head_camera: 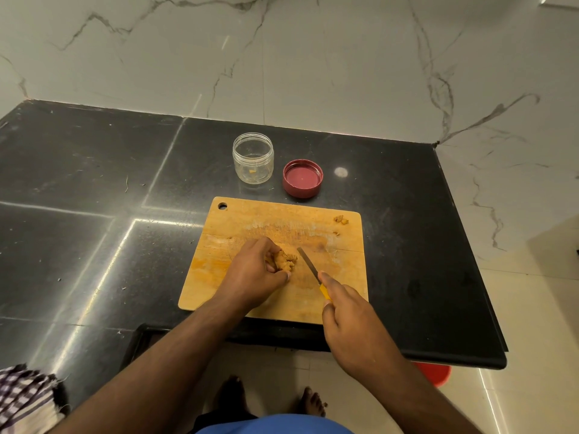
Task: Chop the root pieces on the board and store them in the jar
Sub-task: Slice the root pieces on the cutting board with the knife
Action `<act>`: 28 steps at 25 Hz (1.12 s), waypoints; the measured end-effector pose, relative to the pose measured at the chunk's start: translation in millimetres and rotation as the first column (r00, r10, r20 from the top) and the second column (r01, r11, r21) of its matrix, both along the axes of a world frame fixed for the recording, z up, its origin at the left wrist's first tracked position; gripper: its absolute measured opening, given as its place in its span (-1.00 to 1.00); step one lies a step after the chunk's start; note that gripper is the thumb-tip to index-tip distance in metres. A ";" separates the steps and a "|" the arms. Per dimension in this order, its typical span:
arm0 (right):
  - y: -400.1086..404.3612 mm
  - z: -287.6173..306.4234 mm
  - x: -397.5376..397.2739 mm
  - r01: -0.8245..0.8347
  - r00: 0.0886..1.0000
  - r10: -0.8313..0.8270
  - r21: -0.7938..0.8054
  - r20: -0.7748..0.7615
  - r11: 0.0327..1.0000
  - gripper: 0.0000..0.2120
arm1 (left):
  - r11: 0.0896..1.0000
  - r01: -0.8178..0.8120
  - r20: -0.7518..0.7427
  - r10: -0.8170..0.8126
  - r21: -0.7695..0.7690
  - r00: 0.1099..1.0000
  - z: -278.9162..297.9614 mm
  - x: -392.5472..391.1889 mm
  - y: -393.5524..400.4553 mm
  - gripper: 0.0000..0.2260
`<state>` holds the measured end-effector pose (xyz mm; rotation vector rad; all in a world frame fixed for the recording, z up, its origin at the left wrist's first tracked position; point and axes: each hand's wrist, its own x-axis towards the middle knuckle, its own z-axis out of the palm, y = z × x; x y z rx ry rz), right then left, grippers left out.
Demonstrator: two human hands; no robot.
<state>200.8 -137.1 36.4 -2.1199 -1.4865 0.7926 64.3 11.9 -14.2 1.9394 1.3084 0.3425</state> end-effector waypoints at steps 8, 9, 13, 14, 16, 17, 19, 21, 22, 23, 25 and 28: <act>3.0 -1.7 -9.4 -0.038 0.999 0.038 0.004 0.003 0.999 -0.50 | 1.000 0.004 -0.035 -0.004 -0.019 0.999 2.8 1.6 2.7 -0.60; 4.0 -1.7 -9.8 -0.039 0.999 0.039 0.008 -0.001 0.999 -0.50 | 1.000 0.003 -0.034 -0.004 -0.021 0.999 3.1 1.6 2.7 -0.60; 9.7 -3.7 -13.2 -0.055 0.998 0.055 0.002 -0.008 0.998 -0.50 | 1.000 0.002 -0.028 -0.002 -0.018 1.000 3.0 1.1 3.0 -0.61; 11.0 -4.4 -14.9 -0.061 0.998 0.061 0.000 -0.003 0.998 -0.50 | 1.000 0.001 -0.029 -0.001 -0.016 1.000 2.6 1.0 3.1 -0.61; 12.6 -5.5 -18.6 -0.080 0.997 0.080 0.000 0.013 0.997 -0.50 | 1.000 -0.002 -0.025 0.001 -0.017 1.000 1.8 0.7 3.5 -0.61; 12.8 -5.7 -19.5 -0.088 0.996 0.088 -0.003 0.018 0.996 -0.50 | 1.000 -0.002 -0.022 0.001 -0.018 1.000 1.8 0.9 3.7 -0.61; 14.2 -5.0 -18.7 -0.097 0.995 0.098 -0.017 0.017 0.995 -0.50 | 1.000 0.000 -0.015 0.000 -0.018 1.000 2.4 1.0 3.9 -0.63; 16.9 -2.2 -15.8 -0.102 0.995 0.102 -0.037 -0.006 0.994 -0.51 | 1.000 0.005 -0.014 -0.005 -0.013 1.000 3.1 0.9 3.5 -0.64; 19.5 -0.9 -14.5 -0.104 0.995 0.103 -0.047 -0.016 0.993 -0.51 | 1.000 0.008 -0.016 -0.008 -0.010 1.000 3.6 0.9 3.5 -0.65; 22.3 0.6 -13.0 -0.105 0.994 0.104 -0.056 -0.021 0.993 -0.51 | 1.000 0.011 -0.017 -0.011 -0.007 1.000 4.2 1.0 3.5 -0.65; 28.5 2.7 -11.2 -0.114 0.993 0.113 -0.074 -0.014 0.991 -0.51 | 1.000 0.018 -0.021 -0.018 -0.003 1.000 5.3 1.2 4.1 -0.64; 27.9 3.2 -11.2 -0.136 0.990 0.138 -0.085 0.012 0.987 -0.51 | 1.000 0.020 -0.041 -0.020 0.010 0.999 6.7 1.2 4.9 -0.64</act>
